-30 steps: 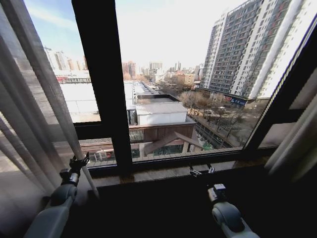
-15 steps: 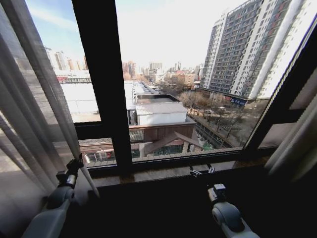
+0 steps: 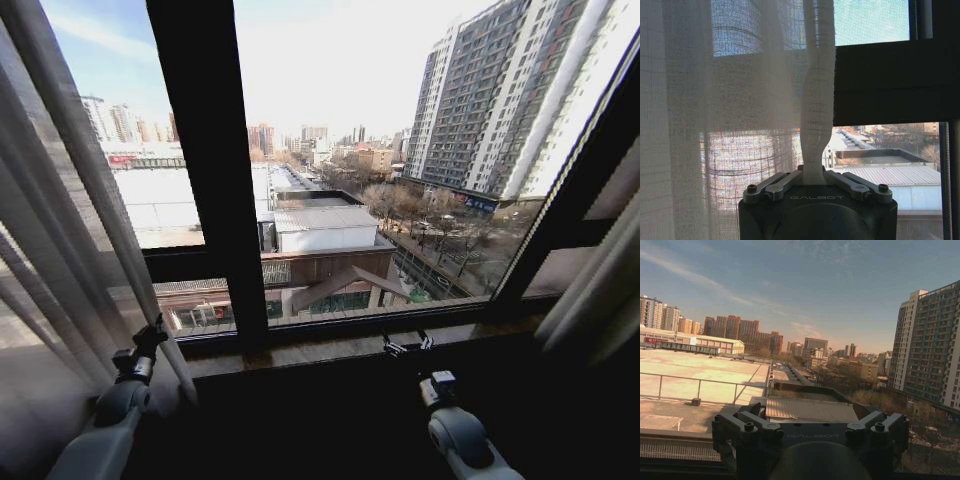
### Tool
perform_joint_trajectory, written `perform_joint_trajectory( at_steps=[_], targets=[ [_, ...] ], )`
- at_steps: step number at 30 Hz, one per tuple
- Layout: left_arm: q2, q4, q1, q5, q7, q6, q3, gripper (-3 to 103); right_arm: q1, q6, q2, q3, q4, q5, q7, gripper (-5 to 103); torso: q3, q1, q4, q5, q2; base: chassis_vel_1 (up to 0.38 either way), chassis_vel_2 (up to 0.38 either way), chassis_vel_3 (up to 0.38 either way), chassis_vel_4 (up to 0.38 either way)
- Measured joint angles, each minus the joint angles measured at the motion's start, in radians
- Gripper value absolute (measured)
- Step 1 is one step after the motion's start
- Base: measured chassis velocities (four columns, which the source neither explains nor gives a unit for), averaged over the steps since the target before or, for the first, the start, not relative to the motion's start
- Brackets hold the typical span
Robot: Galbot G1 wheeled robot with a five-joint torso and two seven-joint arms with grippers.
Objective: Open the curtains by pulling them apart, changing their state from closed to fully open.
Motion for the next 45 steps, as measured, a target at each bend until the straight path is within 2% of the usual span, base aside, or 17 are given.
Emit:
perform_joint_trajectory(
  at_steps=[16, 27, 39, 45],
  targets=[
    [-0.011, 0.002, 0.000, 0.001, 0.000, -0.007, 0.000, 0, 0.000, 0.000, 0.000, 0.000, 0.000, 0.000, 0.000, 100, 0.000, 0.000, 0.0003, -0.0003, 0.000, 0.266, 0.230, -0.258, -0.230],
    [-0.011, -0.005, 0.010, 0.003, -0.003, -0.009, -0.003, 0, 0.000, 0.000, 0.000, 0.000, 0.000, 0.000, 0.000, 100, 0.000, -0.001, 0.0002, -0.0002, 0.000, 0.298, 0.057, -0.319, -0.063],
    [0.006, 0.002, 0.010, 0.000, -0.003, -0.014, -0.006, 0, 0.000, 0.000, 0.000, 0.000, 0.000, 0.000, 0.000, 100, 0.000, 0.001, -0.0003, 0.0000, -0.001, -0.002, 0.004, -0.010, -0.007],
    [0.004, -0.002, 0.019, 0.000, -0.002, -0.018, -0.006, 0, 0.000, 0.000, 0.000, 0.000, 0.000, 0.000, 0.000, 100, 0.000, 0.000, 0.0003, -0.0003, 0.000, -0.002, 0.007, 0.001, -0.004]
  ],
)
